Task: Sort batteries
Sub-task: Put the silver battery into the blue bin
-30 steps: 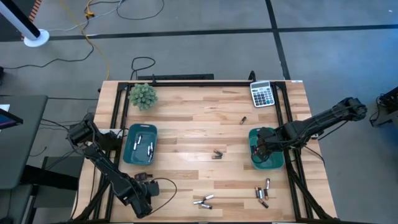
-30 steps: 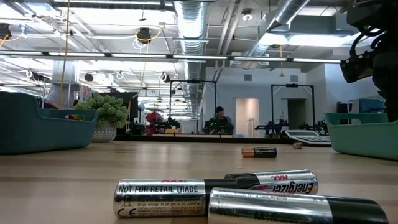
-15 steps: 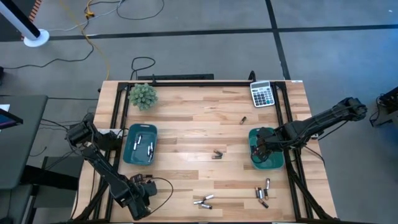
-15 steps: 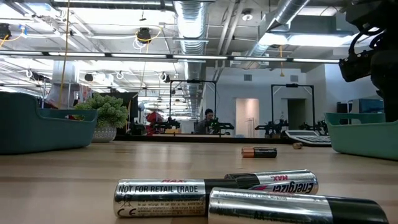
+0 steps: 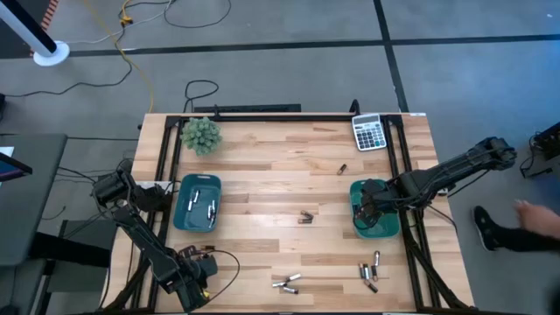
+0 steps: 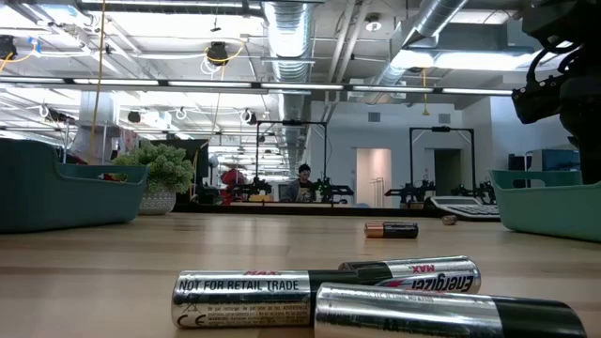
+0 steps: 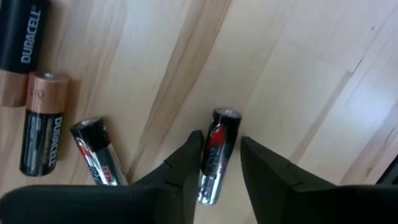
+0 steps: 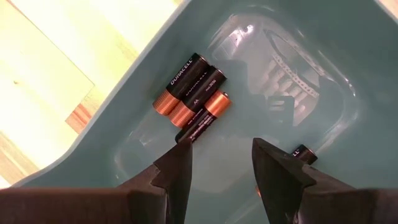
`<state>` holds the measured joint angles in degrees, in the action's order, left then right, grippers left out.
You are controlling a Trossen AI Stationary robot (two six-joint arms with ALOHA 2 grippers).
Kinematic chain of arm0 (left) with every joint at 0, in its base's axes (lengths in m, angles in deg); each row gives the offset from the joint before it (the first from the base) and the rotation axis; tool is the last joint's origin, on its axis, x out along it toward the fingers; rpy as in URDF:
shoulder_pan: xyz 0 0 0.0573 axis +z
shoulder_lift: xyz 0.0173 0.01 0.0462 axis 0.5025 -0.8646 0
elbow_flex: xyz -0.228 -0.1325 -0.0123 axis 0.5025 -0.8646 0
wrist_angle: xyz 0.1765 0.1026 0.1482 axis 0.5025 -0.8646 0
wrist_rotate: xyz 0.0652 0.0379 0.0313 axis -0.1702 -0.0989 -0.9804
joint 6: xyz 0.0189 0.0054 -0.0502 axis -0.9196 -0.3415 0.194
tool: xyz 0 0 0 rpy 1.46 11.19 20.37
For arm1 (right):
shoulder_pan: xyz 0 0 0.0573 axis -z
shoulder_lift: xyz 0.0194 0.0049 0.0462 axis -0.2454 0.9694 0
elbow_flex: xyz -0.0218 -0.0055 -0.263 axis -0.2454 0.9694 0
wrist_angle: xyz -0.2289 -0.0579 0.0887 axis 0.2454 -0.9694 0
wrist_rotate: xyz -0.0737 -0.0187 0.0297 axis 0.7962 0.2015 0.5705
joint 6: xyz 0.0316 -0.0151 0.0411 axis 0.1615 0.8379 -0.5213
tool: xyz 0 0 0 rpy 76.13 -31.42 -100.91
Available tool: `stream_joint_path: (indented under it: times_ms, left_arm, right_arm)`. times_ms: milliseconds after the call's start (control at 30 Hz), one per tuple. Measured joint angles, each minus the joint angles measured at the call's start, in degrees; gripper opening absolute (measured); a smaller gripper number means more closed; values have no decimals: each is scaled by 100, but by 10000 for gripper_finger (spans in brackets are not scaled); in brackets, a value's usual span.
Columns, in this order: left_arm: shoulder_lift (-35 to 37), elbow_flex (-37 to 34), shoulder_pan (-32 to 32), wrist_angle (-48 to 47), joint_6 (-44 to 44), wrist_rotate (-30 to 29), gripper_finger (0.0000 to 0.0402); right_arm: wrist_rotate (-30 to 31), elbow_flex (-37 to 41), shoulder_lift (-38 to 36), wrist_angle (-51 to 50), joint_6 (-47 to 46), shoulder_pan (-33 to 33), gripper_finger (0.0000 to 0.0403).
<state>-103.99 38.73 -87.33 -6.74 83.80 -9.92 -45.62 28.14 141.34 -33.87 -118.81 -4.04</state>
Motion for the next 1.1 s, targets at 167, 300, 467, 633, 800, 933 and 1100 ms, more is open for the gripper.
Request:
stream_joint_path:
  times_ms: [167,300,467,633,800,933,1100]
  left_arm:
    - [2,-4,0,-26,-86,33,54]
    - [57,-4,7,96,96,47,37]
    - [315,273,-13,-438,234,-6,37]
    - [927,897,7,-1568,238,-274,37]
    - [1609,1774,66,-3310,391,-1079,37]
    - [2077,2299,427,-4978,1274,-1694,37]
    - [3091,1796,1613,-4944,1038,-2082,37]
  right_arm:
    - [0,0,0,-1,1,0,182]
    - [0,0,0,0,0,0,182]
    - [0,0,1,0,0,-1,182]
    - [-2,0,2,6,-4,0,182]
    - [-32,0,2,8,-81,0,182]
    - [-31,0,2,9,-253,-2,182]
    - [-29,0,2,15,-488,-2,182]
